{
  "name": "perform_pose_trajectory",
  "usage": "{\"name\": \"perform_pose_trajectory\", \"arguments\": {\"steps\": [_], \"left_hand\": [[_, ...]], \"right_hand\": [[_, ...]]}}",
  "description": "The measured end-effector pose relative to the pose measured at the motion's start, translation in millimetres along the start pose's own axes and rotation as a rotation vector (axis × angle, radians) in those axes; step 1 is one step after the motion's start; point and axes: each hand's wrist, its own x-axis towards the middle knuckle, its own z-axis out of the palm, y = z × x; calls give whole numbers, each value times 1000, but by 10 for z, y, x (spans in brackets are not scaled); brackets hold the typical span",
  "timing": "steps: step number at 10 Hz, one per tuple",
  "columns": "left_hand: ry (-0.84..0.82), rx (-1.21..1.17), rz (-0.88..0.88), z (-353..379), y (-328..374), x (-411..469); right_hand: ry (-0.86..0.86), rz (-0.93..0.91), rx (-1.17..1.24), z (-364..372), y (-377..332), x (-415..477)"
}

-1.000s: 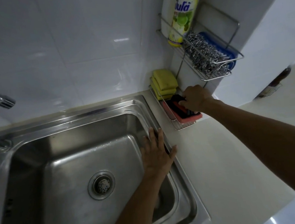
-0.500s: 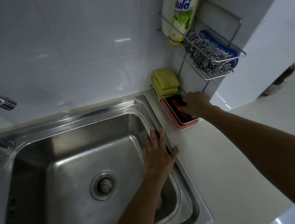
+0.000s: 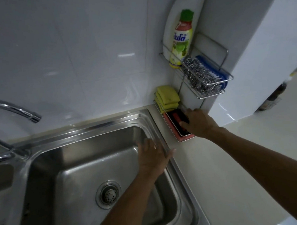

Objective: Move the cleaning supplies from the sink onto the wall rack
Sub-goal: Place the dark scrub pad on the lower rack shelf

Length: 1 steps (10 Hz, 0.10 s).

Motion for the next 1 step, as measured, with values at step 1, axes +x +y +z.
{"name": "perform_pose_trajectory", "arguments": {"steps": [1], "left_hand": [[109,56,-63,-351,-249,-86]], "right_hand": [[46,-34,-14,-210,-118,-243]]}}
